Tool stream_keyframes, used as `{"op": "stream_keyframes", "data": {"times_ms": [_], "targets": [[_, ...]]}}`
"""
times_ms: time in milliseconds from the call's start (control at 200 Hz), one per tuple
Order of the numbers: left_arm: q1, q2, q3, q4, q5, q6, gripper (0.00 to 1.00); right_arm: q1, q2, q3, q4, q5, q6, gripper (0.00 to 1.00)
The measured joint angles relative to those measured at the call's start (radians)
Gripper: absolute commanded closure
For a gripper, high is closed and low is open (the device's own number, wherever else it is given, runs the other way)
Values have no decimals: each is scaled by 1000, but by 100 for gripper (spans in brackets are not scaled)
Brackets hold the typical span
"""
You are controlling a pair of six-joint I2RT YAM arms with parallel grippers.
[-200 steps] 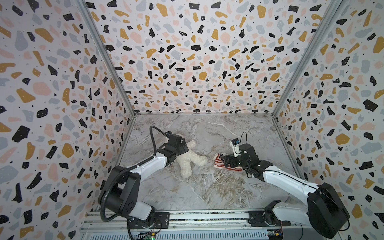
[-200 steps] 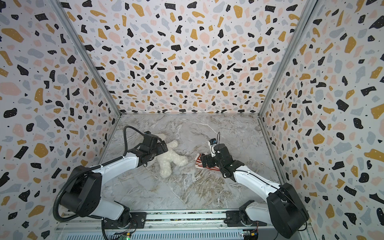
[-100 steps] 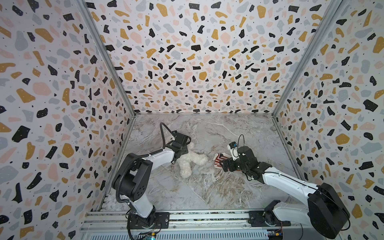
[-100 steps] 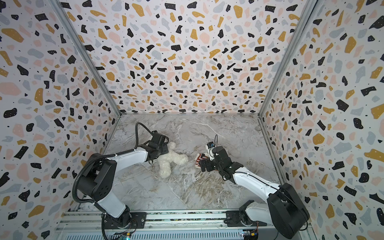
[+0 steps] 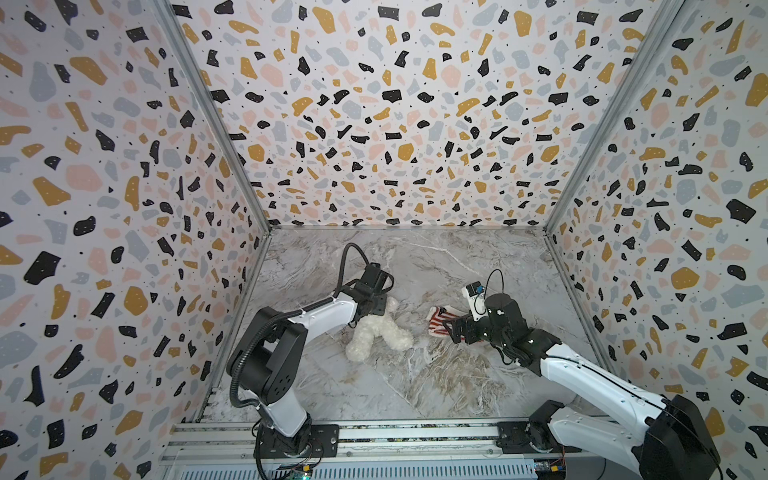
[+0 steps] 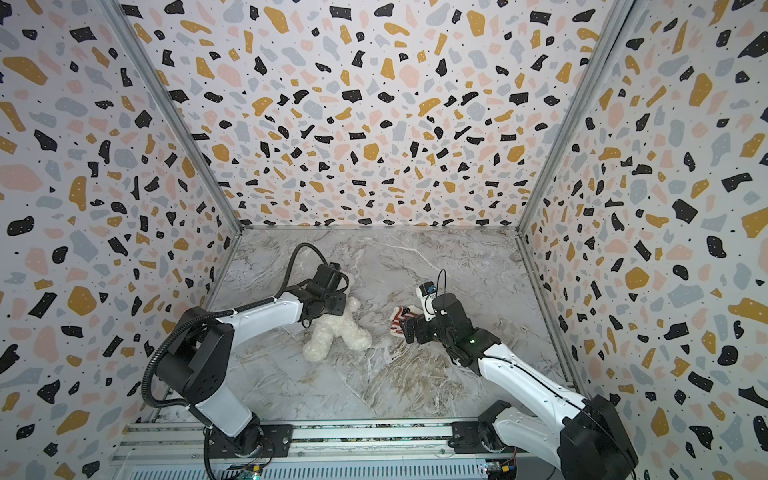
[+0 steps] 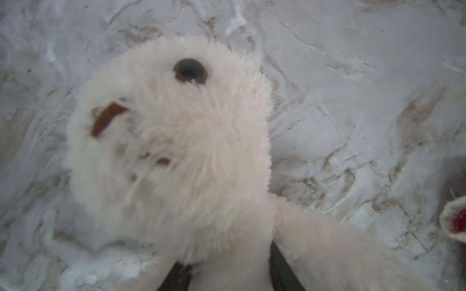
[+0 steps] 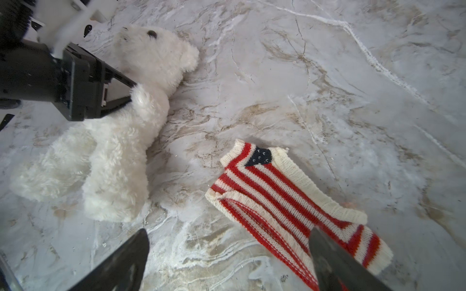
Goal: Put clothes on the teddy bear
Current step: 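Grasp the teddy bear's head with the left gripper and lift it upright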
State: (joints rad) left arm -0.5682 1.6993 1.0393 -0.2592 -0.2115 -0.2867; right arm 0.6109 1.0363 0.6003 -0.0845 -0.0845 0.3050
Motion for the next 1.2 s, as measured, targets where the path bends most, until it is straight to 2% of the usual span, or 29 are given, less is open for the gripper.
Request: {"op": "stream_keyframes", "data": {"times_ms": [75, 265, 436, 606, 716, 871, 1201], "targets": [[-24, 12, 11, -10, -16, 19, 57, 0, -26, -6, -8, 2, 3, 1], [-40, 13, 20, -26, -31, 33, 21, 0, -52, -26, -21, 2, 8, 1], [-39, -32, 20, -45, -11, -18, 0, 0, -56, -37, -21, 3, 8, 1], [-45, -142, -29, 3, 1, -147, 0, 0, -60, -39, -21, 9, 11, 1], [-60, -159, -52, 36, -37, -241, 2, 0, -58, -39, -20, 9, 11, 1], [-73, -104, -55, 68, -68, -330, 5, 0, -51, -40, -20, 8, 11, 1], [-76, 32, -24, 89, -173, -396, 14, 0, -48, -63, -15, 1, 12, 1]]}}
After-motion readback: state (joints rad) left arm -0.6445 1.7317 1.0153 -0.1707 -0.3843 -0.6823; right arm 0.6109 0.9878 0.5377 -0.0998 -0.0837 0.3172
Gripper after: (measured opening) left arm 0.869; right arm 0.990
